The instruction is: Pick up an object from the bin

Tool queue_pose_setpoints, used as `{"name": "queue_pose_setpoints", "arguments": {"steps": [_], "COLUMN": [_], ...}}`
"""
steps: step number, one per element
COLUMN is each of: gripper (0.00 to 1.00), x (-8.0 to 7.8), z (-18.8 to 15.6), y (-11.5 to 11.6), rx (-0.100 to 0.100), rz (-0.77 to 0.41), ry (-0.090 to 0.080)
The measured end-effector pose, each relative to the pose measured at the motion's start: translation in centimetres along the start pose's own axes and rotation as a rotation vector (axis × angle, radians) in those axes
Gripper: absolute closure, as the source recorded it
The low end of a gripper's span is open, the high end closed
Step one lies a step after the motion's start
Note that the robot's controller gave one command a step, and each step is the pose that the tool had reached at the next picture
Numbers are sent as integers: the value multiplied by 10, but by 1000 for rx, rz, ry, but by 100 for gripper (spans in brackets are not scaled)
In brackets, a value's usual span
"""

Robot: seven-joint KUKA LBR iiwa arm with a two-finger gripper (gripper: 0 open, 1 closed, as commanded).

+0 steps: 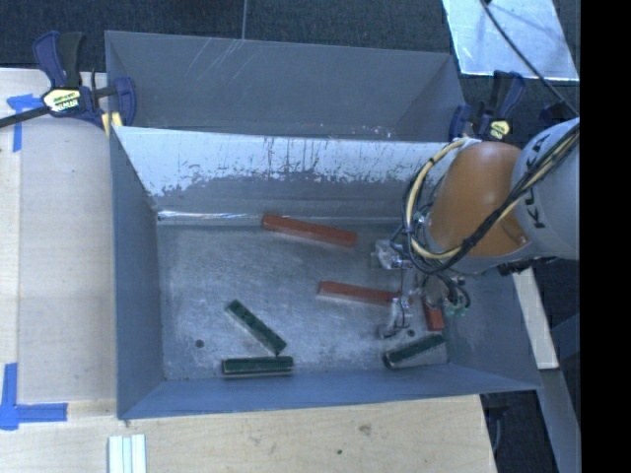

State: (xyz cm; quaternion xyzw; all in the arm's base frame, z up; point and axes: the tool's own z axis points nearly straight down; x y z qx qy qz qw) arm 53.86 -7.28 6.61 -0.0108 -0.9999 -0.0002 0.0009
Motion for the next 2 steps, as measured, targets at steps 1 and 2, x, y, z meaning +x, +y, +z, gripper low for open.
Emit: {"name": "queue_pose_setpoints", "arguments": {"steps": [1,2], "gripper": [100,100], "x": [-3,-49], "z": [-6,-141], "y": [-1,30], "rx": [1,1], "rz": [0,-10], "ry": [-10,-15]}}
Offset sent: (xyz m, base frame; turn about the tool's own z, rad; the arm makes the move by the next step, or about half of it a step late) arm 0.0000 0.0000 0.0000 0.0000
